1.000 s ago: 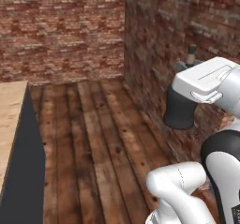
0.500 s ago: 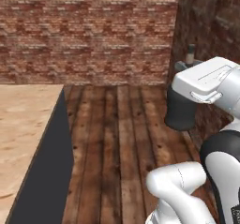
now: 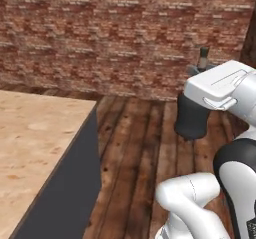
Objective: There is a bowl on the dining counter. Grab a lemon wedge from the fridge and place it in the bowl. Then get the liquor bottle and glass cup from the cabinet and place them next to the bowl.
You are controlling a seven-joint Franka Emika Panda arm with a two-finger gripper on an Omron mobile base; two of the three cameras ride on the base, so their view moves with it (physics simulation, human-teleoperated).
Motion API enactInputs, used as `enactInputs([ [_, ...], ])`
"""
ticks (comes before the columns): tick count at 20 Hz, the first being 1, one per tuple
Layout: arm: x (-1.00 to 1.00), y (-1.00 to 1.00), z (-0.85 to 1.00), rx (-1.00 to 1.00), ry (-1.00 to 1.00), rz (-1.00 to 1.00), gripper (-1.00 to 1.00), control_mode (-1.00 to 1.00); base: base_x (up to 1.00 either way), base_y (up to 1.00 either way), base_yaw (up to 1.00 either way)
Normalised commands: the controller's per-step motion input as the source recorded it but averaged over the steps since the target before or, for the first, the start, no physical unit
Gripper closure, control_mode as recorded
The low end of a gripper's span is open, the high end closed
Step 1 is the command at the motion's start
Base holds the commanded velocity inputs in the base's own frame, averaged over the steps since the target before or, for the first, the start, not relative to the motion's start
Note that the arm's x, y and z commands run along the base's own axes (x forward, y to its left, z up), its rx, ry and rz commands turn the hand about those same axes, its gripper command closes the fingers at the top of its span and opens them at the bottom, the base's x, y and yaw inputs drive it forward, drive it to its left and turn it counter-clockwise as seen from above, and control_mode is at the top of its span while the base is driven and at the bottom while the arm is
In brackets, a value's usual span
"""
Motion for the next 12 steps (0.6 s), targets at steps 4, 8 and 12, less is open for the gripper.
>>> enactInputs([
  [4, 0.0, 0.0, 0.0, 0.0, 0.0, 0.0, 1.0, 1.0, 0.91, 0.0, 0.44],
  [8, 0.0, 0.0, 0.0, 0.0, 0.0, 0.0, 1.0, 1.0, 0.91, 0.0, 0.45],
  [12, 0.0, 0.0, 0.0, 0.0, 0.0, 0.0, 1.0, 1.0, 0.93, -0.05, 0.48],
])
